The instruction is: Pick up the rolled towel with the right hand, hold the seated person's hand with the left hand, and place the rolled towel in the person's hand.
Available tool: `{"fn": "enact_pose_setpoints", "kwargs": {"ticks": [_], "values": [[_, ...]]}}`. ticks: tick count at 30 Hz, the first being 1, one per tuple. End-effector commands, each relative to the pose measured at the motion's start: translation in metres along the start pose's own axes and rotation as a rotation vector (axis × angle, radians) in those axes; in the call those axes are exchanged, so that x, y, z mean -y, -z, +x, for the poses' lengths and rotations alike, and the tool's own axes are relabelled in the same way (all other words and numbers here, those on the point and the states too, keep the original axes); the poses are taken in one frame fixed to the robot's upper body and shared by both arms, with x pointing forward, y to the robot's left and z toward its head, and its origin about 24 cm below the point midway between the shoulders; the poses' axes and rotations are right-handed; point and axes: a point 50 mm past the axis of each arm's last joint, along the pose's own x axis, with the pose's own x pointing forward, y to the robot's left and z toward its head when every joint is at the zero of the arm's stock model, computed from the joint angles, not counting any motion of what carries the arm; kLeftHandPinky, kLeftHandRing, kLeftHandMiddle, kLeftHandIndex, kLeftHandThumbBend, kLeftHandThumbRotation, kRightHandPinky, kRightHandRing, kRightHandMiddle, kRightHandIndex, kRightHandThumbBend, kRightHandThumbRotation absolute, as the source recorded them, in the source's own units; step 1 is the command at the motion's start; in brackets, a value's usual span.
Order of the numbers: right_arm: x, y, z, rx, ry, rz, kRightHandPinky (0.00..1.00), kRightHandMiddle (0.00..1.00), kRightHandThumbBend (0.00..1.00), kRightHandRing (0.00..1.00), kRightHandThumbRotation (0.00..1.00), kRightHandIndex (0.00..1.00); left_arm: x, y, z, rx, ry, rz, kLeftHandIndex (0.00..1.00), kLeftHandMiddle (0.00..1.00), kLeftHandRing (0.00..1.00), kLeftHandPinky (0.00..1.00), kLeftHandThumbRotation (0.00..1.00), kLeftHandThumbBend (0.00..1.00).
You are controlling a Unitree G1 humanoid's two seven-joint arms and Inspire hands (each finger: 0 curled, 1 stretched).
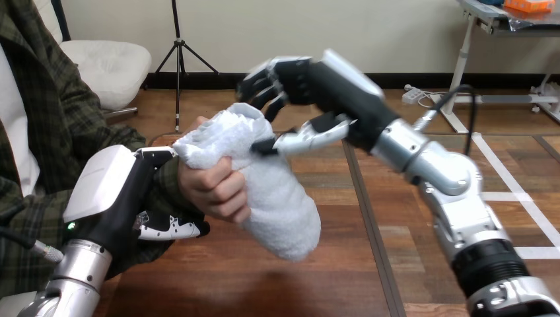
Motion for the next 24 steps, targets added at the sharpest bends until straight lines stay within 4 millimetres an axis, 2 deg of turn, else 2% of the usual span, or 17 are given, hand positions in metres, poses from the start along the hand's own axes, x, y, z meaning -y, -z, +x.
{"fn": "enact_pose_setpoints", "kwargs": {"ticks": [1, 12, 24], "values": [[0.036, -0.019, -0.010, 0.083, 0.135, -0.056, 0.54, 0.69, 0.77, 0.64, 0.24, 0.66, -0.010, -0.019, 0.013, 0.103, -0.053, -0.002, 0.52, 0.51, 0.46, 0.41, 0.00, 0.96], [0.055, -0.014, -0.030, 0.062, 0.209, -0.047, 0.54, 0.66, 0.74, 0.62, 0.26, 0.64, -0.010, -0.019, 0.014, 0.100, -0.046, -0.007, 0.51, 0.50, 0.44, 0.38, 0.00, 0.95], [0.062, -0.007, -0.054, 0.034, 0.276, -0.013, 0.43, 0.56, 0.72, 0.50, 0.17, 0.58, -0.011, -0.021, 0.017, 0.123, -0.046, -0.001, 0.50, 0.49, 0.42, 0.36, 0.00, 0.95]]}}
